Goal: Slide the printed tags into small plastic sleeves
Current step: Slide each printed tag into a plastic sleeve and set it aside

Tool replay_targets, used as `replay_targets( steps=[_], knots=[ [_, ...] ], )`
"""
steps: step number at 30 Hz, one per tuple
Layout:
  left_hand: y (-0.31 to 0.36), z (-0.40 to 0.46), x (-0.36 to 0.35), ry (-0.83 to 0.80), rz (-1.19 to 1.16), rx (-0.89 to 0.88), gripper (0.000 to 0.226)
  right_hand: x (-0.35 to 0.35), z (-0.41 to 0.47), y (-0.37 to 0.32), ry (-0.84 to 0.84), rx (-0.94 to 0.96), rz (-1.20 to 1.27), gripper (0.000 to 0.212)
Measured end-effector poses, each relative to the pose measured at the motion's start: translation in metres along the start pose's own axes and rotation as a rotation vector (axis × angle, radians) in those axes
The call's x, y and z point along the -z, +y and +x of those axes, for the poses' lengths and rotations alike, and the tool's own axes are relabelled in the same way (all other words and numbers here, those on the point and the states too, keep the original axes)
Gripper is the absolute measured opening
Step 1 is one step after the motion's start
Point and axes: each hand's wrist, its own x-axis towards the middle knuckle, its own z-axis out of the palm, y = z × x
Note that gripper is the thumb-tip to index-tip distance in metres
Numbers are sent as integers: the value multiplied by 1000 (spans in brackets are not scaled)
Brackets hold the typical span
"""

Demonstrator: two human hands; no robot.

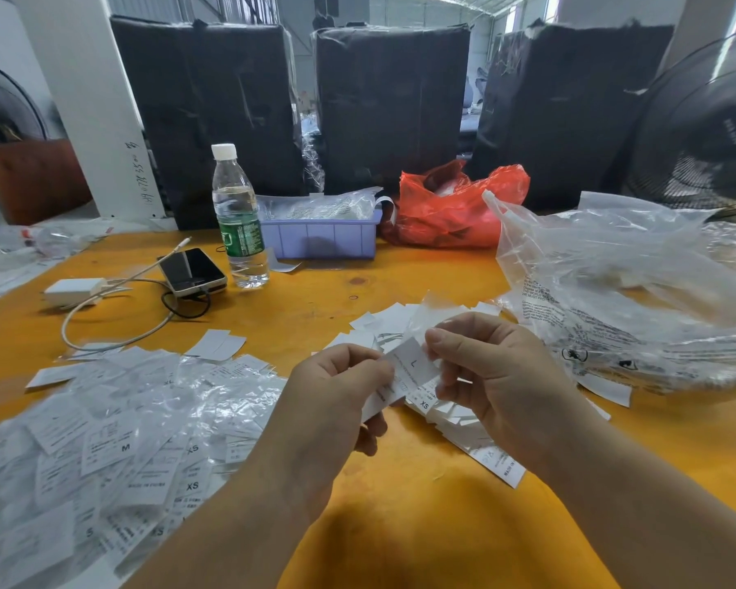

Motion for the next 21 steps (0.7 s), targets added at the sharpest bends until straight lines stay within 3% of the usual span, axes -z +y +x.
replay_targets(
  steps=[4, 9, 16, 21],
  knots=[
    [0, -2, -1, -18, 5, -11, 8, -2, -1, 3, 34, 28, -47, 12],
    [4, -4, 0, -73, 110, -62, 32, -4, -5, 4, 49, 151, -190, 10],
    [9, -5, 2, -166, 38, 55, 9, -7, -8, 3, -1, 231, -261, 12],
    [2, -3, -3, -85, 40, 12, 18, -7, -7, 6, -3, 209, -249, 12]
  ],
)
